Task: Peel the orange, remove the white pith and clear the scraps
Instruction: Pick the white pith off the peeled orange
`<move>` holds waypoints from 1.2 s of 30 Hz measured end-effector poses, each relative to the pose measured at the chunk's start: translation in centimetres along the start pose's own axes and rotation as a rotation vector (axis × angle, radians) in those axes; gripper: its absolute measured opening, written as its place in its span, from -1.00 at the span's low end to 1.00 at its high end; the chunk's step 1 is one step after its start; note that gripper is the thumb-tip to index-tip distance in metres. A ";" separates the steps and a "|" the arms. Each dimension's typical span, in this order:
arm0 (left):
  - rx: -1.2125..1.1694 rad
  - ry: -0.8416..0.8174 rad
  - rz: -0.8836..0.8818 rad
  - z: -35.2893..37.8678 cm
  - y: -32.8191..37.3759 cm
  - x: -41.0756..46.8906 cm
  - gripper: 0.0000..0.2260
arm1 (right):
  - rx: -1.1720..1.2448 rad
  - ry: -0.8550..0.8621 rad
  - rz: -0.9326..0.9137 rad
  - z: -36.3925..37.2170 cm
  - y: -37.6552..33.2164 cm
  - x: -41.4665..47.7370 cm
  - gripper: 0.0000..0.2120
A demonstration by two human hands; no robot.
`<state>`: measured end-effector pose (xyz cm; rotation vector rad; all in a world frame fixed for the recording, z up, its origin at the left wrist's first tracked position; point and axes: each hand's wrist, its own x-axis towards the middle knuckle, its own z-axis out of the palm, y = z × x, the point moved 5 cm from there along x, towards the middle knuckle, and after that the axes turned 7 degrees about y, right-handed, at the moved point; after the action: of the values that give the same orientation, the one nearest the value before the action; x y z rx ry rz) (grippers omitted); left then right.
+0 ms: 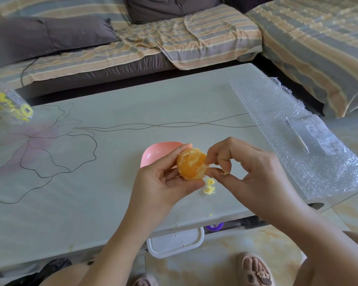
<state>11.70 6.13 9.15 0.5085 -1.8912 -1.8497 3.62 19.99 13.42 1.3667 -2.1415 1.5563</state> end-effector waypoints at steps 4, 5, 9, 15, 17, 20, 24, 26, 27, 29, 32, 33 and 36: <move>-0.004 0.006 0.006 -0.1 0.0 0.0 -0.46 | 0.023 0.021 -0.012 0.1 0.1 -0.2 -0.67; 0.008 0.008 0.010 -0.1 0.1 0.0 -0.45 | 0.008 0.036 -0.008 0.0 0.1 -0.2 -0.70; 0.059 0.012 0.018 -0.2 0.2 0.1 -0.43 | 0.080 0.072 0.083 -0.3 0.7 0.1 -0.87; 0.082 0.020 0.030 -0.1 0.2 -0.1 -0.46 | 0.016 0.097 0.032 -0.5 0.5 0.3 -0.93; 0.093 0.020 0.038 -0.1 0.3 -0.2 -0.46 | -0.041 0.108 -0.033 -0.5 0.3 0.2 -0.95; 0.107 0.024 0.038 -0.2 0.3 -0.4 -0.46 | -0.126 0.114 -0.094 -0.4 0.1 0.0 -0.97; 0.146 0.026 0.055 -0.1 0.5 -0.6 -0.45 | -0.204 0.099 -0.113 0.0 0.0 -0.1 -0.92; 0.143 0.026 0.050 0.0 0.6 -0.7 -0.48 | -0.212 0.096 -0.107 0.2 0.1 0.0 -0.91; 0.142 0.025 0.048 0.1 0.7 -0.8 -0.49 | -0.220 0.094 -0.106 0.3 0.1 0.0 -0.91; 0.152 0.031 0.049 0.2 0.7 -0.8 -0.49 | -0.236 0.088 -0.097 0.5 0.2 0.1 -0.91; 0.152 0.041 0.045 0.1 0.7 -0.8 -0.47 | -0.222 0.080 -0.077 0.6 0.4 0.2 -0.90; 0.143 0.042 0.039 0.1 0.7 -0.7 -0.46 | -0.211 0.079 -0.074 0.6 0.3 0.2 -0.90; 0.113 0.036 0.010 0.2 0.7 -0.7 -0.44 | -0.178 0.075 -0.076 0.7 0.2 0.1 -0.89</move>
<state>12.25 6.71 9.83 0.5646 -1.9787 -1.7221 3.70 19.37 13.00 1.2945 -2.1008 1.3318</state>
